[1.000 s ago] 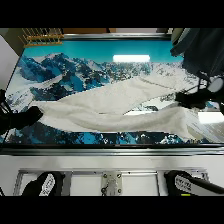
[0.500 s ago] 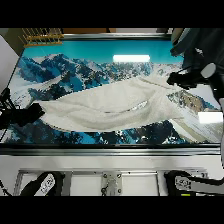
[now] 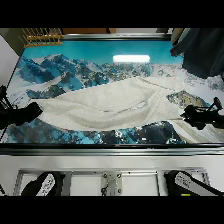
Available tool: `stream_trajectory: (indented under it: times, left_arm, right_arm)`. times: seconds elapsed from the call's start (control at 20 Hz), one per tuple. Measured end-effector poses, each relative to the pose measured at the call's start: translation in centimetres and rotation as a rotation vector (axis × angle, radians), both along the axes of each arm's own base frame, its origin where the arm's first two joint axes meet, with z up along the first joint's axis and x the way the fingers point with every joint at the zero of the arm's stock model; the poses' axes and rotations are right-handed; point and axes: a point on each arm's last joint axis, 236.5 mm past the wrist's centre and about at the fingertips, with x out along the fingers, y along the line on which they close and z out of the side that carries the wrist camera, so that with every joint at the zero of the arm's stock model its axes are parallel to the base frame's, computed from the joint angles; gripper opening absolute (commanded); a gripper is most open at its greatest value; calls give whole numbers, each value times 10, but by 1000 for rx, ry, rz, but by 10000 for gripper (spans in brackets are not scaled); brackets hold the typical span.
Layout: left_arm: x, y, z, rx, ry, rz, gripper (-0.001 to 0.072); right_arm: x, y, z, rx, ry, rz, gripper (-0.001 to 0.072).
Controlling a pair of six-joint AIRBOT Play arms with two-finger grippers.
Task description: Fold the clothes and pants, and hang the long-sleeved shirts on hangers.
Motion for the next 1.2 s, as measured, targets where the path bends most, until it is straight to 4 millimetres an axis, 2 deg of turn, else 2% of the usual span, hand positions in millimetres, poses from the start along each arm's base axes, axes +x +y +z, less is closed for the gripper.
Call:
stream_trajectory:
  times: [0.25, 0.45, 0.5, 0.55, 0.65, 0.75, 0.8, 0.95, 1.0, 1.1, 1.2]
  left_arm:
    - [1, 1, -12, -16, 32, 0, 30]
    - [2, 1, -25, -33, 66, -1, 30]
    - [2, 1, -28, -38, 74, -1, 30]
    - [2, 1, -30, -41, 82, -1, 30]
    - [3, 2, -34, -45, 90, 1, 30]
    - [5, 6, -27, -36, 73, 10, 29]
    - [6, 10, -18, -27, 55, 17, 29]
    - [3, 20, 29, 9, -30, 41, 29]
    - [-2, 21, 47, 21, -56, 45, 30]
    - [-20, 16, 84, 40, -103, 54, 30]
    - [-44, 4, 114, 57, -142, 59, 30]
  right_arm:
    - [18, 11, -24, 68, -69, -61, 311]
    - [30, 16, -35, 65, -92, -76, 305]
    - [33, 17, -36, 61, -97, -75, 244]
    - [35, 18, -37, 55, -103, -74, 38]
    - [41, 18, -32, 35, -125, -53, 19]
    - [52, 14, -10, -4, -183, -7, 18]
    - [59, 9, 8, -40, -222, 25, 18]
    - [69, -8, 90, -192, -340, 147, 19]
    - [64, -11, 117, -246, -363, 190, 19]
    - [39, -15, 164, -360, -372, 264, 19]
    - [6, -17, 194, -450, -337, 290, 19]
